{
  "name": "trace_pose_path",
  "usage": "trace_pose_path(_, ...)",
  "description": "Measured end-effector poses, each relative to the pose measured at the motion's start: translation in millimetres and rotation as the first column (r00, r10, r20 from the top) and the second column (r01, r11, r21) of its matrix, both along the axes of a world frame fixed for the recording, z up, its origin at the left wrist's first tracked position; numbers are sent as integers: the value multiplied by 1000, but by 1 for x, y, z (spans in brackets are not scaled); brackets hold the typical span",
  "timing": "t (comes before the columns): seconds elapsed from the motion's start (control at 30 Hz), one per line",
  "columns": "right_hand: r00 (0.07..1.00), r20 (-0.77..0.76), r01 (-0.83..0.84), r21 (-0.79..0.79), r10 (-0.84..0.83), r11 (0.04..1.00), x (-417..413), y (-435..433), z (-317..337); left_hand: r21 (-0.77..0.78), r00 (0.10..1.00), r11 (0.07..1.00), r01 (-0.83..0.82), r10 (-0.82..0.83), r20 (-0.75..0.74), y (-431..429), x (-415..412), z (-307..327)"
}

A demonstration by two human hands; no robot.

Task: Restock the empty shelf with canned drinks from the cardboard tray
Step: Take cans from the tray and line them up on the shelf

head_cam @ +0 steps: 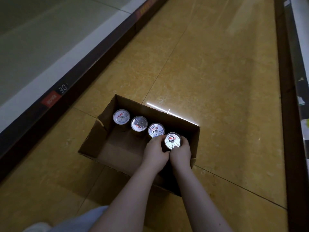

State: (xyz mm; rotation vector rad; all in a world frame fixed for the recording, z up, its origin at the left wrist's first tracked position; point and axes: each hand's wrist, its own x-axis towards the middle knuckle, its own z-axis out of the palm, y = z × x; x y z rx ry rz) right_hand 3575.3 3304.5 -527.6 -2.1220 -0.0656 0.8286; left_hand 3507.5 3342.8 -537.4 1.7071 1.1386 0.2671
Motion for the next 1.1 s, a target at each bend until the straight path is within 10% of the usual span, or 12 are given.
trace_pose_path(0.37, 977, 145, -181, 176, 157, 968, 5, -23, 89, 342, 984, 933, -110, 53, 172, -10, -1, 66)
trace_pose_path(0.7, 955, 99, -291, 505, 280, 813, -12, -5, 192, 122, 817, 893, -434, 333, 472, 13, -40, 183)
trace_pose_path(1.1, 706, 275, -597, 727, 653, 339, -105, 50, 341, 53, 534, 711, -701, 473, 701, 35, -169, 354)
